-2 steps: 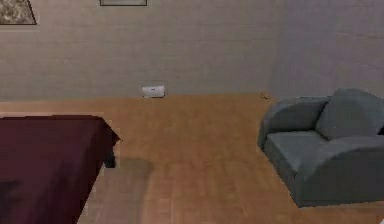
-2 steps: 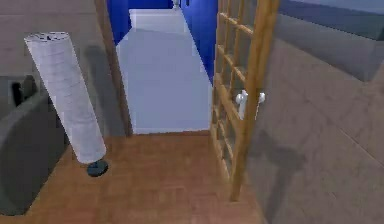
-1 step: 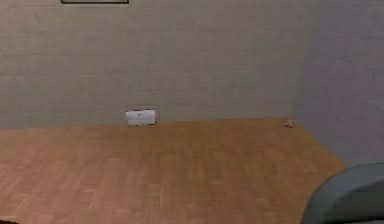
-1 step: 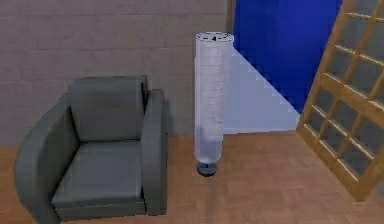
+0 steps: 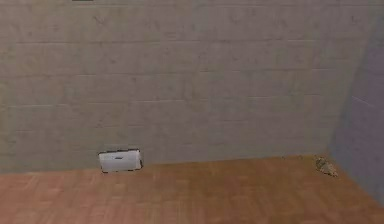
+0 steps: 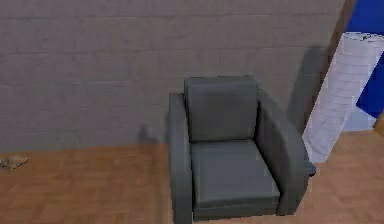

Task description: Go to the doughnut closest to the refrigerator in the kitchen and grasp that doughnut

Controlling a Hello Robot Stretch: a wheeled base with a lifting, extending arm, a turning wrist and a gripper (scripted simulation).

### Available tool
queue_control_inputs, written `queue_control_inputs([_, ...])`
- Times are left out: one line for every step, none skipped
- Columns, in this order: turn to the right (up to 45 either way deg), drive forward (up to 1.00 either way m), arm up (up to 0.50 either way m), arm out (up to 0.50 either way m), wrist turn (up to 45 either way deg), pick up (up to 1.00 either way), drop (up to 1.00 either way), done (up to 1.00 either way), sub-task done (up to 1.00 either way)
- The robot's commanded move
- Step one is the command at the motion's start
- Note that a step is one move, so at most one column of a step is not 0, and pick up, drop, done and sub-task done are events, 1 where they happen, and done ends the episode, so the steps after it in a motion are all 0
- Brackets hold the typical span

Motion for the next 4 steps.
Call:
queue_control_inputs([-45.0,0.0,0.0,0.0,0.0,0.0,0.0,0.0,0.0])
queue_control_inputs([-6.0,0.0,0.0,0.0,0.0,0.0,0.0,0.0,0.0])
queue_control_inputs([0.0,0.55,0.0,0.0,0.0,0.0,0.0,0.0,0.0])
queue_control_inputs([0.0,0.35,0.0,0.0,0.0,0.0,0.0,0.0,0.0])
